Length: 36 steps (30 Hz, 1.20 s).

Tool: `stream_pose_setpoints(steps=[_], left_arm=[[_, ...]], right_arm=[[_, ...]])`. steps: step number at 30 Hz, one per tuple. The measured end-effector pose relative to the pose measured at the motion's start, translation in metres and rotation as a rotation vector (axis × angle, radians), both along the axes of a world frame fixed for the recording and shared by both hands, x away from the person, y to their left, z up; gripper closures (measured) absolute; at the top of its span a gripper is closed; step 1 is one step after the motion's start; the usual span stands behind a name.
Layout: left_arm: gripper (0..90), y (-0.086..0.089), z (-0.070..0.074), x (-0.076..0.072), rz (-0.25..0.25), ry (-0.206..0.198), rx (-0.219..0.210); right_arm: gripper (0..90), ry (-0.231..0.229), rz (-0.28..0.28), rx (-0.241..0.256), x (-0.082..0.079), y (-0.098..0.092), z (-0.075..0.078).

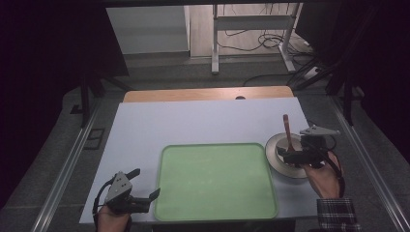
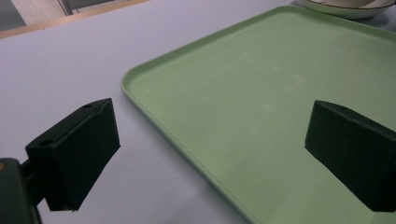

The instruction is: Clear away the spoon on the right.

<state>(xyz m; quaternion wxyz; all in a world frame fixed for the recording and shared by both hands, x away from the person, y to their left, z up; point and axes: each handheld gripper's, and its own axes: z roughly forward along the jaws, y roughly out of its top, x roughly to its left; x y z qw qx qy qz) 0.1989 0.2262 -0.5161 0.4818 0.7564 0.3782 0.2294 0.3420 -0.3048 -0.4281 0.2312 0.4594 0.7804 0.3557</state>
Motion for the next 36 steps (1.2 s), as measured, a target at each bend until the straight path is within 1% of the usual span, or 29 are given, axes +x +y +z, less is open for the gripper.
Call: stream_pose_setpoints(steps=[1,3,6,7,8,12,13,16,17,18,19,20,22,23,25,27,28,29,31,32,36], left_arm=[[2.9,0.0,0.0,0.0,0.0,0.0,0.0],[2.9,0.0,0.0,0.0,-0.001,0.0,0.001],[2.9,0.0,0.0,0.0,0.0,0.0,0.0],[2.9,0.0,0.0,0.0,0.0,0.0,0.0],[2.9,0.0,0.0,0.0,0.0,0.0,0.0],[2.8,0.0,0.0,0.0,-0.001,0.001,0.001],[2.8,0.0,0.0,0.0,0.0,0.001,0.0],[2.9,0.0,0.0,0.0,0.0,0.001,0.0],[2.9,0.0,0.0,0.0,0.0,0.001,0.0],[2.9,0.0,0.0,0.0,-0.001,0.001,0.0],[2.9,0.0,0.0,0.0,-0.001,0.001,0.0],[2.9,0.0,0.0,0.0,-0.001,0.001,0.002],[2.9,0.0,0.0,0.0,-0.001,0.001,0.002],[2.9,0.0,0.0,0.0,-0.001,0.001,0.002],[2.8,0.0,0.0,0.0,0.0,0.002,0.002],[2.9,0.0,0.0,0.0,-0.001,0.001,0.004],[2.9,0.0,0.0,0.0,-0.001,0.002,0.004],[2.9,0.0,0.0,0.0,-0.001,0.002,0.004],[2.9,0.0,0.0,0.0,-0.001,0.002,0.005],[2.9,0.0,0.0,0.0,-0.001,0.002,0.005],[2.9,0.0,0.0,0.0,-0.002,0.002,0.007]], right_arm=[[0.6,0.0,0.0,0.0,0.0,0.0,0.0],[0.9,0.007,-0.002,-0.017,0.008,0.0,0.001],[0.9,0.01,-0.006,-0.02,0.016,-0.002,0.003],[0.9,0.01,-0.006,-0.02,0.016,-0.002,0.003],[0.9,0.005,-0.013,-0.021,0.022,-0.004,0.003],[0.9,0.013,-0.023,-0.01,0.03,-0.005,0.002],[0.9,0.017,-0.03,-0.011,0.035,-0.005,0.001],[0.9,0.031,-0.045,-0.023,0.043,-0.004,-0.001],[0.9,0.031,-0.045,-0.023,0.043,-0.004,-0.001],[0.9,0.041,-0.056,-0.031,0.048,-0.003,-0.002],[0.9,0.041,-0.056,-0.031,0.048,-0.003,-0.002],[0.9,0.049,-0.067,-0.039,0.052,-0.002,-0.003],[0.9,0.055,-0.072,-0.037,0.054,-0.001,-0.004],[0.9,0.076,-0.083,-0.033,0.059,-0.001,-0.005],[0.9,0.083,-0.092,-0.037,0.062,-0.001,-0.006],[1.0,0.103,-0.119,-0.046,0.069,-0.002,-0.008],[1.8,0.112,-0.123,-0.046,0.071,-0.002,-0.009],[4.9,0.119,-0.126,-0.046,0.073,-0.002,-0.009],[11.5,0.124,-0.151,-0.078,0.075,-0.001,-0.01],[16.6,0.124,-0.158,-0.088,0.076,0.0,-0.01],[32.9,0.132,-0.17,-0.09,0.08,0.001,-0.009]])
